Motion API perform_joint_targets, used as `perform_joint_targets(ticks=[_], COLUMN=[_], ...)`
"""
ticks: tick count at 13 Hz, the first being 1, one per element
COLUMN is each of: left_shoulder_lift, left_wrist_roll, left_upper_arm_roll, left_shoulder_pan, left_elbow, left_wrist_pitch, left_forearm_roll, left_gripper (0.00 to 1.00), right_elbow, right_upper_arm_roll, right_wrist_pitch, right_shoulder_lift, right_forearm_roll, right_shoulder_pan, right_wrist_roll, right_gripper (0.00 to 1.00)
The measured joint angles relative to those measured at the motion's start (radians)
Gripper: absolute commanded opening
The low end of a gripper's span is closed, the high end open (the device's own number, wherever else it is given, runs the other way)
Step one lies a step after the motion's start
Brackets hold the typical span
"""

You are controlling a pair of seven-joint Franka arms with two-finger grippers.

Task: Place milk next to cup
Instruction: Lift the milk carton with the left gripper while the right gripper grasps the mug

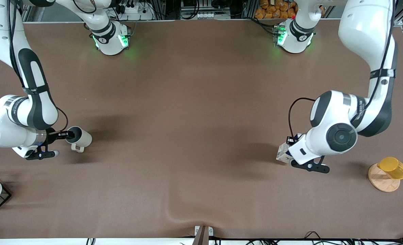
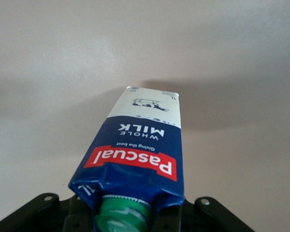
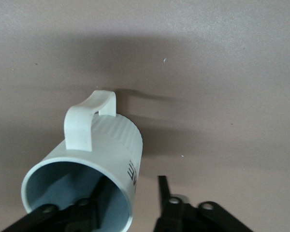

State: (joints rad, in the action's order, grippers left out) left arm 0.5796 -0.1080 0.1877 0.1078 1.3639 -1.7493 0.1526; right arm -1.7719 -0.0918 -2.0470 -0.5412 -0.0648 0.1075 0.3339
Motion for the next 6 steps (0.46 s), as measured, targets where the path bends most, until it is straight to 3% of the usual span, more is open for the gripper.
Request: perform_joint_targets(ticks=[6], left_shoulder_lift=[-0.087], left_wrist_roll=[-0.09], left_upper_arm_roll=[0.005], left_shoulder_pan=[0.01], left_elbow=[-0.001], left_wrist_pitch=[0.044], left_forearm_roll=[-0.067], left_gripper=[0.0], right_elbow=[0.015], right_upper_arm_roll=[0.005], right_wrist_pitch=[0.023], right_shoulder_lift=[0.007], right_forearm_roll=[-0.03], right_shoulder_pan=[-0.026], right_wrist_roll=[-0.047], right_gripper=[0.0])
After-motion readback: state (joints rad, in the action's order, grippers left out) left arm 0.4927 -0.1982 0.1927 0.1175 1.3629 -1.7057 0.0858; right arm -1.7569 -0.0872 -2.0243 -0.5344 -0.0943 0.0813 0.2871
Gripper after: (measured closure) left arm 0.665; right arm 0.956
